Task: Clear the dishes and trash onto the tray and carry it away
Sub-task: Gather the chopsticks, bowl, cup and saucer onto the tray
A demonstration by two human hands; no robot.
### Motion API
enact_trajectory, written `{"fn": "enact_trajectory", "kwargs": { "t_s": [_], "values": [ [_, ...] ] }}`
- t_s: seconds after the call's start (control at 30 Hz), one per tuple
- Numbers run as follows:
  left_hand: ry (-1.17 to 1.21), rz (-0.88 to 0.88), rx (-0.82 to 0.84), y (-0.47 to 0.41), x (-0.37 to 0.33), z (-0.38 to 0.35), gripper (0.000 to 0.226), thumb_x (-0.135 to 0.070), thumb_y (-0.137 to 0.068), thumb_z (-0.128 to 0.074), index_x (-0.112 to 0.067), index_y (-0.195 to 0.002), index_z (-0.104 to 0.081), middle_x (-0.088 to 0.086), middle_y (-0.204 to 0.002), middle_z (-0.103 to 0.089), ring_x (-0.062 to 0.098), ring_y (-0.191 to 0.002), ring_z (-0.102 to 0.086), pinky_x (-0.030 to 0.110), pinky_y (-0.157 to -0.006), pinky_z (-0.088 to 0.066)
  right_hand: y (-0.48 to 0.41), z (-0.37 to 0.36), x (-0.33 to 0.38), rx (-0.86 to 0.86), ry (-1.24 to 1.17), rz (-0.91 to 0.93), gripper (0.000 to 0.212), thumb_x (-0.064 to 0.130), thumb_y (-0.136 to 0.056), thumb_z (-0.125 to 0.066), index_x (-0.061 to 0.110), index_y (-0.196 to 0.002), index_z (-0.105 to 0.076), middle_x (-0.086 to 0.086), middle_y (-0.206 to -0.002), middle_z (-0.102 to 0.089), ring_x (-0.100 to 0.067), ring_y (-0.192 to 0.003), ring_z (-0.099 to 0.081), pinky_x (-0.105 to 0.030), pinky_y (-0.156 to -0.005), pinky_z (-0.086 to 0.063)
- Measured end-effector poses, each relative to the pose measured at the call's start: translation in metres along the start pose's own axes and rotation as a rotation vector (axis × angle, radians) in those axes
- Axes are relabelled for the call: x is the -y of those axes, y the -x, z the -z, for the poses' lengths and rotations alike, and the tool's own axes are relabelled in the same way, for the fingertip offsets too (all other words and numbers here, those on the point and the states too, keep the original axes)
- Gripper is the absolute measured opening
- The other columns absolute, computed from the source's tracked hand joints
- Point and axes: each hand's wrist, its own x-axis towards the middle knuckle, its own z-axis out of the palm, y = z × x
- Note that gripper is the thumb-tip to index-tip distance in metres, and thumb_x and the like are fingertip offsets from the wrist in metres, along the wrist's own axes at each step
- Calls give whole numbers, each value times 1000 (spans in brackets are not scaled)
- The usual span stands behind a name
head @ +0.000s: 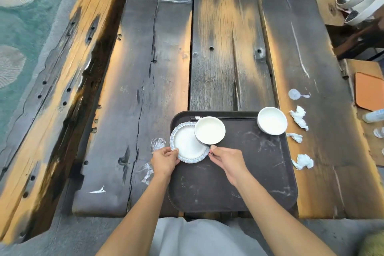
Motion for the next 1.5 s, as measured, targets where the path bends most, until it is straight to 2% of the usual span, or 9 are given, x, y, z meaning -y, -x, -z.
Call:
{"fn": "enact_trajectory", "kwargs": {
  "t_s": [0.1,0.2,0.33,0.43,0.6,0.87,0.97,1.07,1.5],
  "values": [
    [114,42,20,2,-4,-8,39,3,-88,-69,5,-125,-58,18,-115,-68,27,-106,-68,35,-90,-57,3,3,-8,17,17,-11,16,9,-87,-74,-4,-97,-74,-16,-99,-77,-24,-99,-73,-37,-96,-56],
    [143,34,-12,4,-3,-17,46,6,-84,-69,6,-128,-57,20,-117,-66,28,-106,-67,41,-102,-52,3,4,-13,23,38,-9,11,10,-87,-75,0,-90,-75,-14,-95,-78,-24,-98,-74,-38,-95,-56],
    [107,120,-41,13,7,-25,35,-8,-73,-77,0,-105,-64,13,-83,-70,23,-75,-65,37,-80,-59,0,0,-17,31,39,-14,6,10,-86,-75,4,-87,-76,-12,-95,-78,-23,-98,-74,-38,-96,-56],
    [153,239,53,18,14,-33,9,-2,-91,-68,1,-94,-60,20,-89,-70,26,-77,-70,30,-69,-61,-4,-6,-20,40,28,-13,4,7,-86,-75,6,-89,-76,-11,-97,-78,-21,-98,-74,-38,-97,-55],
    [192,264,-8,9,5,-36,7,6,-91,-64,5,-96,-59,23,-82,-69,25,-71,-71,23,-54,-60,-20,-13,-23,21,67,-30,22,12,-83,-79,-3,-100,-76,-11,-100,-78,-19,-95,-75,-37,-97,-55],
    [142,232,-53,-3,0,-28,5,3,-88,-69,1,-86,-65,28,-94,-73,29,-78,-74,27,-64,-63,-30,-38,-24,83,161,-42,10,14,-87,-74,6,-91,-78,-7,-99,-78,-15,-103,-71,-32,-97,-54],
    [144,227,-45,-5,-1,-28,5,3,-88,-69,1,-87,-65,28,-97,-72,29,-77,-73,27,-65,-63,-36,-46,-25,66,303,-36,14,22,-87,-72,12,-88,-80,1,-93,-79,-12,-95,-71,-33,-94,-56],
    [145,231,-42,-6,-3,-27,6,4,-88,-69,0,-87,-65,28,-96,-73,27,-76,-73,27,-65,-63,-41,-51,-26,12,452,-33,28,33,-81,-69,6,-83,-77,-8,-91,-77,-14,-82,-69,-42,-91,-55],
    [140,249,37,-3,-4,-21,3,1,-91,-67,3,-89,-67,28,-98,-73,30,-87,-74,31,-74,-63,-40,-60,-29,44,491,-49,32,38,-73,-67,9,-83,-76,-8,-87,-77,-24,-93,-73,-47,-92,-56]
  ]
}}
